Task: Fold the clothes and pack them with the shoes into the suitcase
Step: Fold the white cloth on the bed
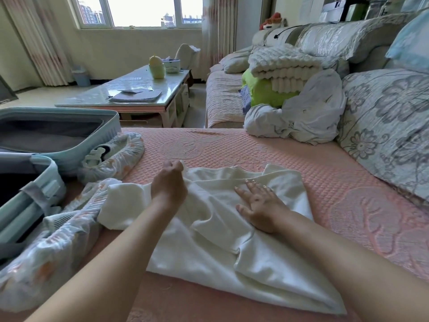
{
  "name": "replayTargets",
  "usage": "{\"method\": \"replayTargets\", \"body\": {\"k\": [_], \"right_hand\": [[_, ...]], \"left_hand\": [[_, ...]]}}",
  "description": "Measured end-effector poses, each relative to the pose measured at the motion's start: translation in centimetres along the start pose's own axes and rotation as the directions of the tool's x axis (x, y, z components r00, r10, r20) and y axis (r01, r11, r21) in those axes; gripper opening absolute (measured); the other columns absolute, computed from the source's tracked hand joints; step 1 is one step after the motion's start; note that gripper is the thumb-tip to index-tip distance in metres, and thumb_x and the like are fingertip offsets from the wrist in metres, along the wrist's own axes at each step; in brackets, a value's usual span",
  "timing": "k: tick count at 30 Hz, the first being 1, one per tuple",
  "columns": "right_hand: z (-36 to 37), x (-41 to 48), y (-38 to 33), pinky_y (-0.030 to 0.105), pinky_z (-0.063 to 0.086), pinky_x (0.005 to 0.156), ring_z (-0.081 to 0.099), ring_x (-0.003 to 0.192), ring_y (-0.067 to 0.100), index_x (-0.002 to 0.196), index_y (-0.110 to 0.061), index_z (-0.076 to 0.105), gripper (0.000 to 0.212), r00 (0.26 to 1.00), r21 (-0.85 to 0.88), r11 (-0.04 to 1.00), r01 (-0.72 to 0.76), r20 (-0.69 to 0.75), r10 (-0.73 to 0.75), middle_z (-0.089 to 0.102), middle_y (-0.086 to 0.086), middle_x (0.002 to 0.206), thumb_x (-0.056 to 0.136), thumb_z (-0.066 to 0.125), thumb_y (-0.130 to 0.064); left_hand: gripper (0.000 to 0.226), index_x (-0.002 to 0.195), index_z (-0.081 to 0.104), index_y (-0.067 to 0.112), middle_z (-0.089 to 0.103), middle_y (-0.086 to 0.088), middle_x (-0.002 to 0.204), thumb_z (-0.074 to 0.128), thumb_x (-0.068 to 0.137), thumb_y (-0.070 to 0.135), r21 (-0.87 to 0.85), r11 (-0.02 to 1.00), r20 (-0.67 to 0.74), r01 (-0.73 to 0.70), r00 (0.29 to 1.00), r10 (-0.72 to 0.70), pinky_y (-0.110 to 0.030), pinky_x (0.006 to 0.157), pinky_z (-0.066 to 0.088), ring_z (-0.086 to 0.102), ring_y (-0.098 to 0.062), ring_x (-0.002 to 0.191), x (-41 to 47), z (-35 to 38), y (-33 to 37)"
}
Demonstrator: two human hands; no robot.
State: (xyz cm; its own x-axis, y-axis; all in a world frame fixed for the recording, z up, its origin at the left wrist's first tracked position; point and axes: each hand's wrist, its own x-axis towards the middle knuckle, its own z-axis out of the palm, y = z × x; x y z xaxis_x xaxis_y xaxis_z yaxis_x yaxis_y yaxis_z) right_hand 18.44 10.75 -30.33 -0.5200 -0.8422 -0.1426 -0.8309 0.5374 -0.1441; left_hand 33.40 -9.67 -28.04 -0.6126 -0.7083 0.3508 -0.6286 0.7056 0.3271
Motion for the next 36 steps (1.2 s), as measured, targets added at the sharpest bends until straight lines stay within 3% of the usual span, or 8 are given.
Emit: {"method": "replayTargets", "body": {"k": [6,11,17,21,27,31,33,36], "right_hand": [[-0.2,-1.7,-0.6,0.041,-0.004,0.124,-0.01,0.155,0.02,0.161,-0.031,0.013,0.062,1.0,-0.006,1.0,0.0,-0.028,0.0,-0.009,0.006,0.168,0.104,0.029,-0.051],[-0.4,-4.1,-1.9,0.04,0.002,0.124,-0.002,0.155,0.021,0.159,-0.031,0.019,0.06,0.999,-0.014,0.999,0.035,-0.021,-0.035,-0.003,0.004,0.169,0.104,0.033,-0.05],[0.4,-6.7,-3.1,0.039,-0.002,0.124,-0.007,0.155,0.021,0.161,-0.03,0.013,0.062,0.997,0.013,1.0,0.021,0.068,-0.022,-0.008,0.005,0.169,0.105,0.027,-0.053],[0.4,-7.1,-3.0,0.04,-0.002,0.124,-0.008,0.155,0.021,0.161,-0.031,0.012,0.061,0.997,0.017,1.0,0.02,0.074,-0.022,-0.009,0.005,0.168,0.105,0.025,-0.053],[1.2,-7.7,-3.7,0.041,-0.005,0.124,-0.011,0.155,0.022,0.161,-0.031,0.005,0.062,0.998,-0.006,1.0,0.025,0.049,-0.025,-0.011,0.006,0.168,0.106,0.024,-0.052],[0.9,-8.4,-3.8,0.044,-0.004,0.125,-0.014,0.154,0.02,0.161,-0.032,0.001,0.071,1.0,0.043,0.999,0.01,0.029,-0.012,-0.015,0.005,0.168,0.102,0.029,-0.058],[0.8,-8.9,-3.7,0.05,-0.005,0.124,-0.015,0.154,0.02,0.16,-0.036,-0.001,0.077,0.999,0.043,0.998,-0.036,0.042,0.034,-0.017,0.002,0.167,0.097,0.031,-0.067],[1.2,-9.5,-3.4,0.054,-0.012,0.121,-0.021,0.152,0.02,0.159,-0.042,-0.004,0.083,0.99,-0.026,0.998,-0.053,0.13,0.056,-0.023,0.002,0.166,0.092,0.028,-0.077]], "left_hand": [[0.04,0.098,0.068,0.019,0.068,-0.004,0.104,0.039,0.096,0.047,0.246,0.963,0.327,-0.112,0.945,0.027,-0.031,0.067,0.041,0.063,-0.026,0.097,-4.2,-1.9,1.3],[0.036,0.072,0.057,0.02,0.065,0.003,0.084,0.041,0.094,0.044,0.132,0.986,0.398,-0.098,0.917,0.038,-0.03,0.066,0.037,0.061,-0.02,0.086,-8.0,-2.7,3.0],[0.023,0.06,0.061,0.02,0.066,0.006,0.071,0.059,0.079,0.032,-0.053,0.988,0.38,0.143,0.918,-0.112,-0.026,0.058,0.04,0.066,-0.018,0.079,-9.7,-3.3,3.4],[0.014,0.085,0.062,0.02,0.069,0.0,0.084,0.061,0.076,0.031,-0.386,0.825,0.327,0.413,0.898,-0.296,-0.033,0.077,0.052,0.066,-0.023,0.088,-9.5,-4.1,2.0],[0.034,0.123,0.05,0.022,0.058,-0.002,0.127,0.048,0.089,0.021,0.303,0.944,0.429,0.129,0.866,-0.256,-0.037,0.096,0.041,0.054,-0.025,0.121,-10.8,-5.1,1.7],[0.045,0.126,0.053,0.026,0.05,0.001,0.134,0.051,0.083,0.01,0.12,0.96,0.096,-0.252,0.966,0.241,-0.037,0.104,0.031,0.043,-0.024,0.13,-10.5,-4.8,4.1],[0.049,0.143,0.043,0.033,0.036,0.003,0.154,0.05,0.094,0.027,0.037,0.915,0.244,-0.403,0.891,0.383,-0.04,0.114,0.024,0.027,-0.023,0.145,-10.5,-3.6,4.8],[0.069,0.157,0.006,0.037,-0.007,0.001,0.166,0.033,0.098,0.061,0.116,0.955,0.612,-0.273,0.777,0.148,-0.049,0.122,0.0,-0.01,-0.023,0.152,-11.1,-1.6,3.7]]}}
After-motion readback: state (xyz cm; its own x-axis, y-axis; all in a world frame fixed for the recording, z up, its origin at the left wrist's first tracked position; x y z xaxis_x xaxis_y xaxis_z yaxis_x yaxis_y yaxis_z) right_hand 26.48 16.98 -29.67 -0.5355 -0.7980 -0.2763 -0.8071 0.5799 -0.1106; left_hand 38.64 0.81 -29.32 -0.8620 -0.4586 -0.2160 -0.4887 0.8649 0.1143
